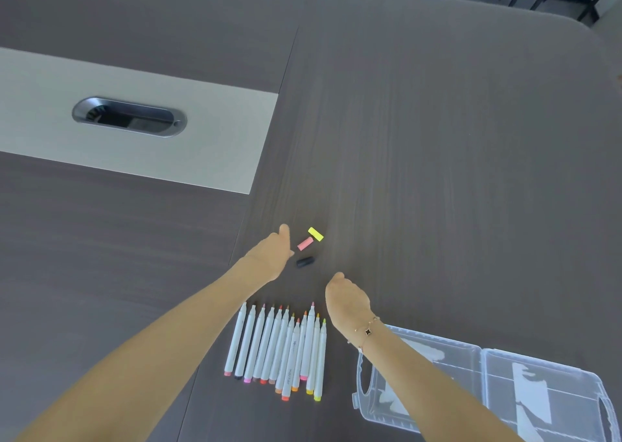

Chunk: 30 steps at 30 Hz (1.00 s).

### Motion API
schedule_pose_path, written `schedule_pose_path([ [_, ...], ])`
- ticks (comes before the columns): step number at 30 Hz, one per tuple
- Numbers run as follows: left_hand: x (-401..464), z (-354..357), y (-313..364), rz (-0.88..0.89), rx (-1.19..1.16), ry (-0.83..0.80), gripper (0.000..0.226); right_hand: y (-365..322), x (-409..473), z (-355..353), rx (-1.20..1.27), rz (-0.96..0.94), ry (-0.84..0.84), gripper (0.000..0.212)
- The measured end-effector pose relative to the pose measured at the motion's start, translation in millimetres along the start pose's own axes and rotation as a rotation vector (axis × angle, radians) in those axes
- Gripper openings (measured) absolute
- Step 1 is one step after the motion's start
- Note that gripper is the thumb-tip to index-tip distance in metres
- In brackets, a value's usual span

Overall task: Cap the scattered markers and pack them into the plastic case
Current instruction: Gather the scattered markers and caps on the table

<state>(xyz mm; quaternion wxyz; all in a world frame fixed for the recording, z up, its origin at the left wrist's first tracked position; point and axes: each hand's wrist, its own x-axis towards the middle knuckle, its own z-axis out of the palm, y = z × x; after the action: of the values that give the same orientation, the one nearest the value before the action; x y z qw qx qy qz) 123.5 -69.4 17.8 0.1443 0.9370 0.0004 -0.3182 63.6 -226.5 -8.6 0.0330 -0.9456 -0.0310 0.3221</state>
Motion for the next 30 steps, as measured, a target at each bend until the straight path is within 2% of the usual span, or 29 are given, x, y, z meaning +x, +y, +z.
schedule_pose_path([
  [3, 4, 2, 19, 0.053, 0.079, -0.030, 0.040, 2, 5, -9, -0.021, 0.073, 0.021, 0.027],
  [7, 12, 14, 33, 0.011, 0.082, -0.057, 0.051, 5, 13, -6, -0.036, 0.060, 0.096, 0.023],
  [9, 21, 20, 32, -0.003, 0.090, -0.024, 0.048, 8, 11, -8, -0.065, 0.002, 0.268, 0.028],
  [12, 29, 27, 32, -0.033, 0.169, 0.008, 0.040, 24, 22, -2, -0.092, -0.116, 0.361, 0.043],
  [16, 34, 33, 33, -0.039, 0.249, 0.029, 0.045, 39, 27, -9, -0.142, -0.134, 0.402, 0.041],
  [20, 36, 29, 28, -0.029, 0.326, 0.011, 0.042, 23, 41, -37, -0.171, -0.167, 0.503, 0.036],
  [23, 31, 26, 16, -0.021, 0.376, 0.022, 0.038, -3, 58, -52, -0.322, -0.180, 0.473, 0.034],
  [26, 26, 27, -2, 0.045, 0.402, 0.022, 0.034, -23, 85, -45, -0.314, -0.149, 0.457, 0.043],
  [30, 21, 26, -25, 0.167, 0.442, -0.031, 0.036, -43, 96, -36, -0.370, -0.103, 0.404, 0.040],
])
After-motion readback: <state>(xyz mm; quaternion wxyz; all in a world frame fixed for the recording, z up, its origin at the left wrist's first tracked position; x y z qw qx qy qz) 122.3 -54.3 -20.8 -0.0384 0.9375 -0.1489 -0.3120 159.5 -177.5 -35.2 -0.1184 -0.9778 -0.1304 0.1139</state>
